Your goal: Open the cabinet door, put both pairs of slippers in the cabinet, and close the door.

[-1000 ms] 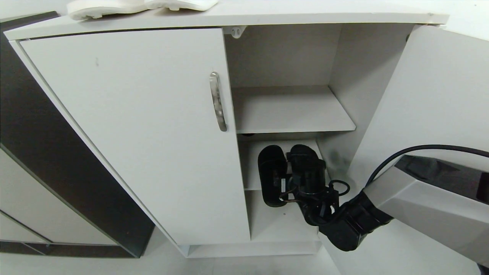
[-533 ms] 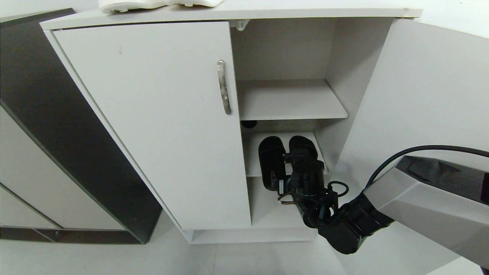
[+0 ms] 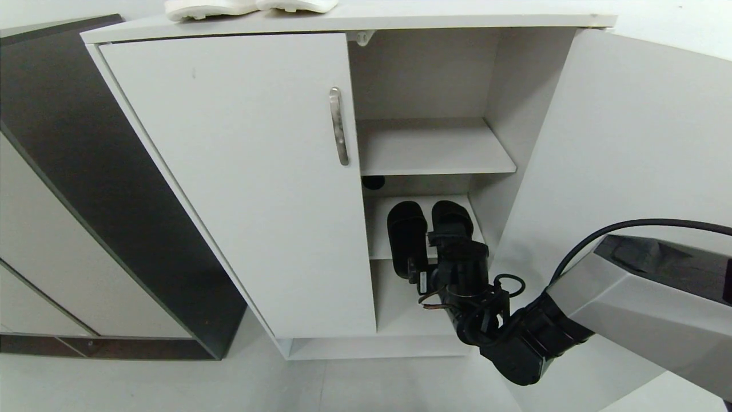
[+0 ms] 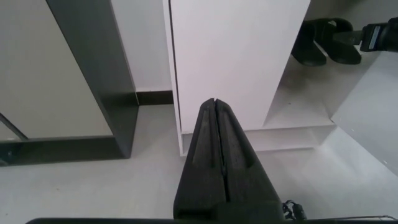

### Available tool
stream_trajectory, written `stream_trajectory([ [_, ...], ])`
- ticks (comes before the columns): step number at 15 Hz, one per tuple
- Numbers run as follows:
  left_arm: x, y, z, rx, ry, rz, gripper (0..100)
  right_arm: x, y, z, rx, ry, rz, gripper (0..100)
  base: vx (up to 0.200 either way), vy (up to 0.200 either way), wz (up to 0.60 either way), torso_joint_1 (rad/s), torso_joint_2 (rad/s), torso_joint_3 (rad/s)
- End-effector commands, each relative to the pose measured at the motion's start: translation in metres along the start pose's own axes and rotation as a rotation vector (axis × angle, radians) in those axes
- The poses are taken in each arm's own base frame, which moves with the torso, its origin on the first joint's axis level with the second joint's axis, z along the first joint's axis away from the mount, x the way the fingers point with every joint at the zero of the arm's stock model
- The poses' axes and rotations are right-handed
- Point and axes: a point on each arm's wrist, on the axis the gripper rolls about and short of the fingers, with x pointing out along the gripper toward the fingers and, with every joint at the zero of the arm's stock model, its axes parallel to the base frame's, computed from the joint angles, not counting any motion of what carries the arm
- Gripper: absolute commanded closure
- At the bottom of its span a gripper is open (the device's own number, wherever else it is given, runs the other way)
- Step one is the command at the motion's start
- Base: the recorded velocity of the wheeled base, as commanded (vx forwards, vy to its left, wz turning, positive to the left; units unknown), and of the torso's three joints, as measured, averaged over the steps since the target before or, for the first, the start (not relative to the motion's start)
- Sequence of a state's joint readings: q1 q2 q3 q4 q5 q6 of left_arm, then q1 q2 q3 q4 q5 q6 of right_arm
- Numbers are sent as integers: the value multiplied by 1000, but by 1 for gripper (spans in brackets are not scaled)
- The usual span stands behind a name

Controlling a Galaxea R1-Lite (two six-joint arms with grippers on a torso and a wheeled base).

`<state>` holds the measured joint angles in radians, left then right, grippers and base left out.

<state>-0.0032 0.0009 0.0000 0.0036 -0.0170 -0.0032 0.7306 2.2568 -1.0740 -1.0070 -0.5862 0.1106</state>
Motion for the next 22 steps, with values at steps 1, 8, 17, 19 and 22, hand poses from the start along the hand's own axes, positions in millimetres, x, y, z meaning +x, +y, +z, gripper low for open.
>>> stream_trajectory([
  [1,0,0,0,0,2,-1,100,0,0,0,0,-1,1,0,0,0,0,7,-2,144],
  [8,0,0,0,0,2,-1,100,-2,0,2,2,-5,2,0,0,0,0,3,2,196],
  [17,0,0,0,2,0,-1,100,-3,-1,-2,-3,4,10,0,0,0,0,2,2,84],
  [19,0,0,0,0,0,-1,100,-3,-2,-3,-3,5,8,0,0,0,0,0,0,0],
  [22,0,0,0,2,0,-1,100,-7,-1,-7,-3,3,22,0,0,133,0,2,2,2],
])
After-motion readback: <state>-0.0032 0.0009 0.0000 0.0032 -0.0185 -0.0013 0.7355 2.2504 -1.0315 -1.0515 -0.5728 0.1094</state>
